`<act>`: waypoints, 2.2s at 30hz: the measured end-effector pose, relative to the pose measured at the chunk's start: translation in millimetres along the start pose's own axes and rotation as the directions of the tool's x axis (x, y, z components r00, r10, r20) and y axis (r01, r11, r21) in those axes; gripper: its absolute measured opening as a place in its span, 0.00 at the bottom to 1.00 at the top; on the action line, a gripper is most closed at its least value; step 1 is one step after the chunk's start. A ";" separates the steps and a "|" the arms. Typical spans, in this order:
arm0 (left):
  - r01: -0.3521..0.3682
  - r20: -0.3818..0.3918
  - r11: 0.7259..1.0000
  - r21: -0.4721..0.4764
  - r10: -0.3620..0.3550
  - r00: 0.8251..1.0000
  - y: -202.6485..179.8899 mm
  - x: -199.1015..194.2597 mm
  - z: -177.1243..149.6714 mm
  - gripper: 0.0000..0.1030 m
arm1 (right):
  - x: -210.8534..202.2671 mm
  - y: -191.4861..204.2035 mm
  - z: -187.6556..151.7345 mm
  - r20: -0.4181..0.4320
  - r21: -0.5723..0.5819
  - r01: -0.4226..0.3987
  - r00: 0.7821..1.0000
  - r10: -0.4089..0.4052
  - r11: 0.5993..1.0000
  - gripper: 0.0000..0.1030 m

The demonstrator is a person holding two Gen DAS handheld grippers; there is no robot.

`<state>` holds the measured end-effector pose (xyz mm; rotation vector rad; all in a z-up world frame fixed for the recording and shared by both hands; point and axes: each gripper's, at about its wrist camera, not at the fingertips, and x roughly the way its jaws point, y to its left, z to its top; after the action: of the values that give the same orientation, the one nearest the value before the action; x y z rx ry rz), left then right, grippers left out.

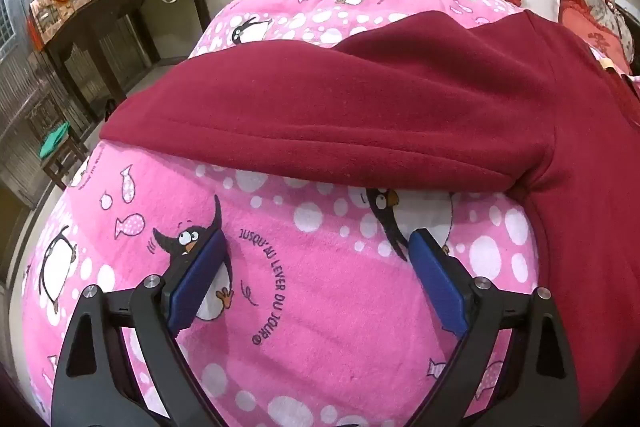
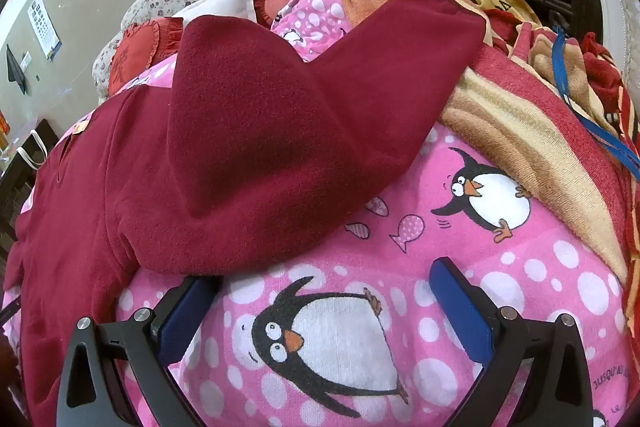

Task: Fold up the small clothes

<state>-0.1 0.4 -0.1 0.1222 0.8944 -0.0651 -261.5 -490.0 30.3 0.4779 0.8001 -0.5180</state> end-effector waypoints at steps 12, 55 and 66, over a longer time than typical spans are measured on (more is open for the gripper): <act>-0.013 0.002 1.000 0.010 0.013 1.000 -0.9 -0.2 -0.2 0.91 | 0.2 0.0 -0.2 0.000 0.000 0.000 1.000 0.000 1.000 1.00; 0.190 -0.025 0.974 0.126 -0.188 0.982 -58.5 -129.4 -17.8 0.91 | -104.3 16.9 3.1 -0.093 -0.144 0.047 0.994 -0.061 0.988 0.96; 0.256 0.011 0.954 0.155 -0.261 0.965 -83.7 -152.0 -8.1 0.91 | -180.8 91.1 7.4 -0.006 -0.287 0.094 0.995 -0.100 0.953 0.96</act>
<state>-110.3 -80.7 106.9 0.1453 0.8698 -0.3798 -309.0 -378.2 192.5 0.1764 0.9056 -0.4785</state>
